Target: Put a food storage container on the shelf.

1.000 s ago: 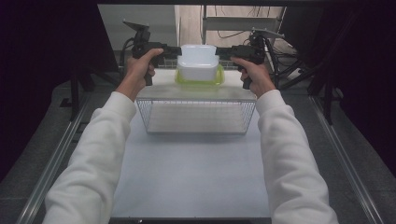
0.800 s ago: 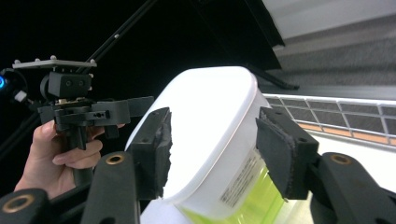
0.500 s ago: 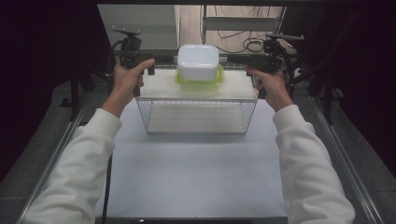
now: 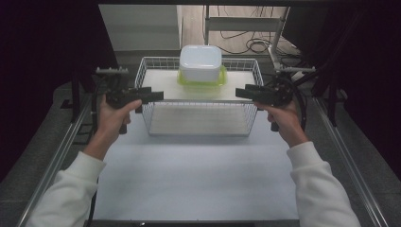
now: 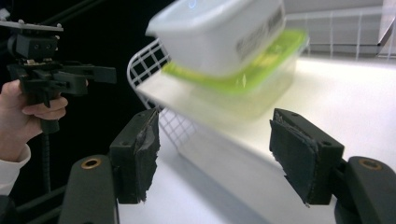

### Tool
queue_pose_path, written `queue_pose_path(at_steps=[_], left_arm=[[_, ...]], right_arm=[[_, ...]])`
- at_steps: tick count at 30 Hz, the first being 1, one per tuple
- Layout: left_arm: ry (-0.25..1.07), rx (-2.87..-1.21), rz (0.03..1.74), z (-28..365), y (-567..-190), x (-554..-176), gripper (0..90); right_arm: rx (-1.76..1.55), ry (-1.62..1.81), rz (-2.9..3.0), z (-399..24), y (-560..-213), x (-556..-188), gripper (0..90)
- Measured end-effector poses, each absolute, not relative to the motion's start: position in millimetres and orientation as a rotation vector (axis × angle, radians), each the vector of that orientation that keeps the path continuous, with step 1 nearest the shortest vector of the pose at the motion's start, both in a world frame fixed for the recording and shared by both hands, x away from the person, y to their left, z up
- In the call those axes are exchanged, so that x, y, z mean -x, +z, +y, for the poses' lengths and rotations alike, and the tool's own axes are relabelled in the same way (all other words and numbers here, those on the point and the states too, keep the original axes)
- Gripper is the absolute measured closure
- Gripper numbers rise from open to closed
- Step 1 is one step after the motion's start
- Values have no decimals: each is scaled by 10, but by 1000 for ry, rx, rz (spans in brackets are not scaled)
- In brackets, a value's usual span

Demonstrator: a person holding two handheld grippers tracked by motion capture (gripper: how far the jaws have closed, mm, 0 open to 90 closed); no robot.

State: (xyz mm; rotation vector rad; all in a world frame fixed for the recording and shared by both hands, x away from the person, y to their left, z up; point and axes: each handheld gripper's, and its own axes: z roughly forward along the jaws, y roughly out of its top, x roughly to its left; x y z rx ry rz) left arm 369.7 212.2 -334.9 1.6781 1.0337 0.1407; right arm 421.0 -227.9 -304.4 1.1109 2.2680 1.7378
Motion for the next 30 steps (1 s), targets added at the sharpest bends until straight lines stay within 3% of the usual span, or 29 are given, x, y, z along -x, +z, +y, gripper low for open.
queue_pose_path(at_steps=[5,12,19,30], left_arm=[[116,-1716,1034,2133,-3816,-3336,254],[115,-1792,1051,2099,-4196,-3107,247],[85,-1858,1082,2029,-4531,-3022,243],[87,-1891,1168,2058,-4867,-3015,240]], right_arm=[[-1093,1698,2297,-2314,-3373,-3935,321],[-1112,1662,2345,-2334,-3796,-3701,313],[-1173,1566,2436,-2346,-4286,-3523,303],[-1192,1438,2473,-2407,-4616,-3419,276]])
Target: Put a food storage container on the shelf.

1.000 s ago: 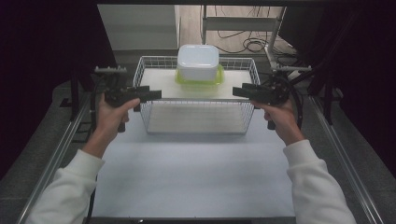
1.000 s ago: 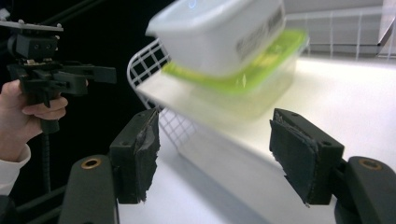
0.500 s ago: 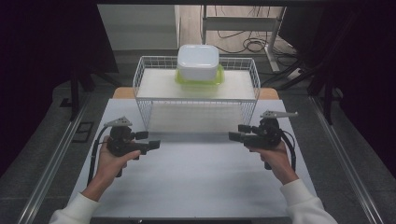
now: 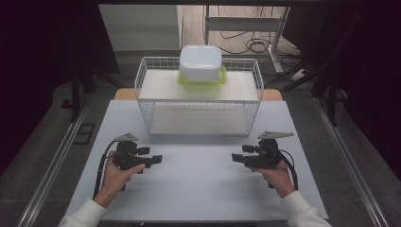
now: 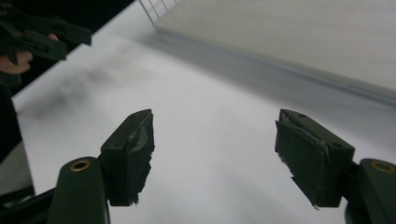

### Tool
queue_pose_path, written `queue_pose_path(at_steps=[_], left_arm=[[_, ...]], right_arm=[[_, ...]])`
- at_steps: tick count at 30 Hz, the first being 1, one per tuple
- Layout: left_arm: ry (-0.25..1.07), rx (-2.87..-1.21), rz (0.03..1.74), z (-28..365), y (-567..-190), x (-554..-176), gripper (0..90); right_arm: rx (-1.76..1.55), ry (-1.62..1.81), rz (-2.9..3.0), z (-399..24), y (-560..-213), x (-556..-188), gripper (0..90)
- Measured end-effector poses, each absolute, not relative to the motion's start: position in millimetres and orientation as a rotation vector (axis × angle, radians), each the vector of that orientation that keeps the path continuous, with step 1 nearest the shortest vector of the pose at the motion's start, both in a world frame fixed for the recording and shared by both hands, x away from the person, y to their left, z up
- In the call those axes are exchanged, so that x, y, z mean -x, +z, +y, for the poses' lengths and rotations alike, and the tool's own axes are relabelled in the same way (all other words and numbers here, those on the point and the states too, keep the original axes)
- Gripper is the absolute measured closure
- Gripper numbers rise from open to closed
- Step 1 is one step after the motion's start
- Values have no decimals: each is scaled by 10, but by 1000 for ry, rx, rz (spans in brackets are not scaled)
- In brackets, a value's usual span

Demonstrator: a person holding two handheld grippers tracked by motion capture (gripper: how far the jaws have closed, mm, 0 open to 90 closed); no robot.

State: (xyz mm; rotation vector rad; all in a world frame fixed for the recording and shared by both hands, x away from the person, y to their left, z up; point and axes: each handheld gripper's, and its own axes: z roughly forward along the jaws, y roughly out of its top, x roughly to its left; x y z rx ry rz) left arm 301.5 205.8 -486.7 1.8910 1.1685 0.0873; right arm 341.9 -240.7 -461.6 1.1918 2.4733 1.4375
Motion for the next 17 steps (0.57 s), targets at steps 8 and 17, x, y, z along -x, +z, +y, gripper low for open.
queue_pose_path(at_steps=[8,17], left_arm=[[80,-1923,1155,2007,-4917,-3032,230],[90,-1900,1175,2037,-4913,-3046,221]], right_arm=[[-1179,1360,2481,-2406,-4686,-3408,274],[-1205,1354,2469,-2440,-4728,-3463,249]])
